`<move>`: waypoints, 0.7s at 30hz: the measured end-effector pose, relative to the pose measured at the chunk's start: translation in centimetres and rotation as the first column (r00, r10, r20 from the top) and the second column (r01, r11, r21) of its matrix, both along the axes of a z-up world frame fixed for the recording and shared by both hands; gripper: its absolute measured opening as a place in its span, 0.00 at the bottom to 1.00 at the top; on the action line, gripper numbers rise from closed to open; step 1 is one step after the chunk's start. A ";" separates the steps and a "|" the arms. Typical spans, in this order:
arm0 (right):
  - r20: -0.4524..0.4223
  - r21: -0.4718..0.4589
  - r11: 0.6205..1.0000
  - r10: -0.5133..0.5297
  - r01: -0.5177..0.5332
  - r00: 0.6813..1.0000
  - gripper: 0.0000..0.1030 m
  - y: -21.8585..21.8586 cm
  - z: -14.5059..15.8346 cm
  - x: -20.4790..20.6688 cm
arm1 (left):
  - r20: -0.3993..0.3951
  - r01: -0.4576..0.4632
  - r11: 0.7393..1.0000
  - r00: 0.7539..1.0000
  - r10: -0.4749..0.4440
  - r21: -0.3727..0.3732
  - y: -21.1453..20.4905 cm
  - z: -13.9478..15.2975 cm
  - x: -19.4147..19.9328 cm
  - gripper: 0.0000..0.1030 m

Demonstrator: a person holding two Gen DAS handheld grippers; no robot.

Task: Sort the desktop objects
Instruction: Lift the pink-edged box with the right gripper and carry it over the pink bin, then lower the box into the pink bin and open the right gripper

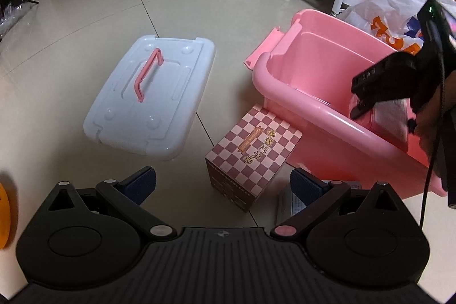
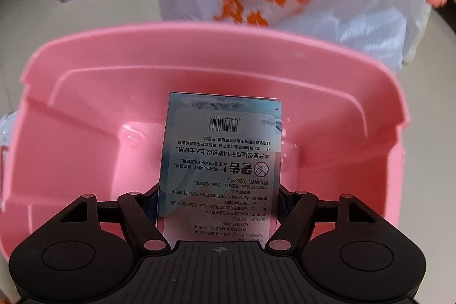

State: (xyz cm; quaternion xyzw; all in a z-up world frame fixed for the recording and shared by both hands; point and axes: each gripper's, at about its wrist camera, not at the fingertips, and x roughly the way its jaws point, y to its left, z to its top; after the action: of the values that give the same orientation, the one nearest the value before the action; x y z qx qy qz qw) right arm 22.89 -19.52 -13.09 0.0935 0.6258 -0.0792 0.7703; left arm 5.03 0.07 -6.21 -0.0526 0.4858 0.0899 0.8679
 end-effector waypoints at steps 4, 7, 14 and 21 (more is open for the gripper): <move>-0.052 -0.021 1.000 -0.012 0.011 0.999 0.66 -0.1 -1.4 0.2 | -0.005 0.013 1.000 1.000 -0.013 -0.001 -0.4 -0.2 0.2 1.00; -0.078 -0.027 1.000 -0.006 0.004 0.997 0.66 0.2 -1.9 0.4 | -0.006 0.023 1.000 1.000 -0.023 0.004 -0.6 -0.3 0.2 1.00; -0.123 -0.018 1.000 -0.005 0.003 0.992 0.66 0.2 -2.9 1.2 | -0.025 0.014 1.000 1.000 -0.014 0.006 -0.1 -0.7 0.2 1.00; -0.163 0.008 1.000 -0.016 0.017 0.987 0.66 -0.3 -3.8 1.4 | -0.039 0.017 1.000 0.999 -0.017 -0.005 0.1 -0.8 0.2 1.00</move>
State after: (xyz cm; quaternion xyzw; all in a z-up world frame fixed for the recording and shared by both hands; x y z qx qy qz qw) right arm 24.26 -19.86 -16.85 0.0956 0.6862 -0.0899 0.7155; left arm 5.24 0.22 -7.04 -0.0486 0.5032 0.0823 0.8588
